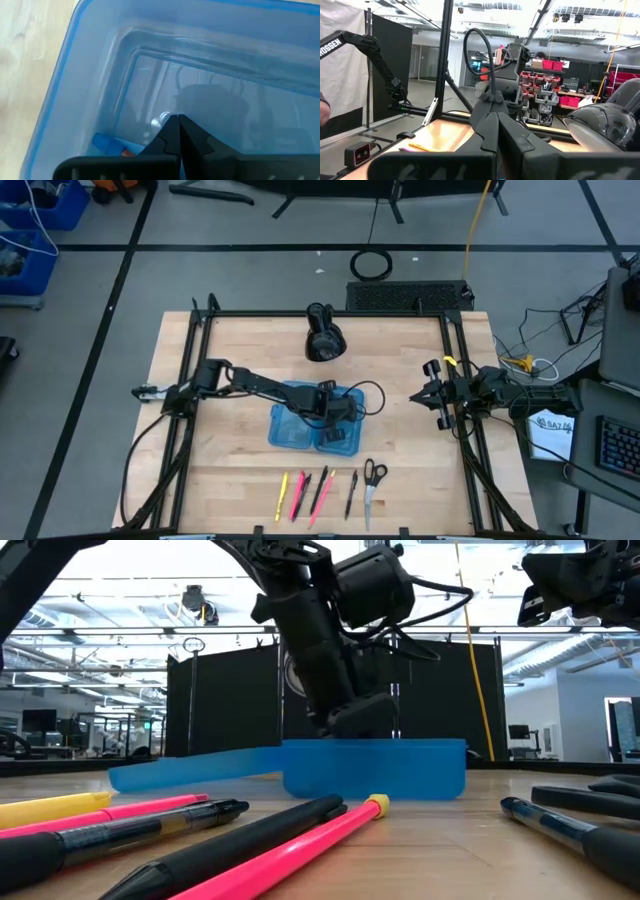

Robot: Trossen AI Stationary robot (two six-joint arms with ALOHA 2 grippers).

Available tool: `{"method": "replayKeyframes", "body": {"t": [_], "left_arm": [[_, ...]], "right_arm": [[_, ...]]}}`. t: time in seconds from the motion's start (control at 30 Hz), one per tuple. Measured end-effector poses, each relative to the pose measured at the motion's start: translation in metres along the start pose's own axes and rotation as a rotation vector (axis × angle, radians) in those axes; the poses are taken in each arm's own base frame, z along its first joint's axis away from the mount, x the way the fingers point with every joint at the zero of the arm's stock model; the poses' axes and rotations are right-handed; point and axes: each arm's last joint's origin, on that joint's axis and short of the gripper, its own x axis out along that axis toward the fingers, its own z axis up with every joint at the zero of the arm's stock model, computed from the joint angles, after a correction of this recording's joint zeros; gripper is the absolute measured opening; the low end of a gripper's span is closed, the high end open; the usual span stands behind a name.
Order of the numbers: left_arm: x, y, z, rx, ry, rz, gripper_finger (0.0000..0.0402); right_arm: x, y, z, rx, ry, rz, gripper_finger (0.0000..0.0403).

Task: Pick & place school supplies into a supply box
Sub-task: Put the black scissors into the blue supply box

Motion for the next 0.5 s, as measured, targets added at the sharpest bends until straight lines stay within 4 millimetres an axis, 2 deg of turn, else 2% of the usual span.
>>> {"method": "replayKeyframes", "body": {"t": [0.3,0.5], "left_arm": [[-0.026,0.008,0.024,0.025,-0.010,0.093,0.0001],[-0.031,0.010,0.026,0.039,0.009,0.106,0.0001]], "right_arm": [[0.000,0.000,0.000,-0.002,0.001,0.000,0.0000],[0.000,0.000,-0.001,-0.001,0.011,0.001,0.0000]]}}
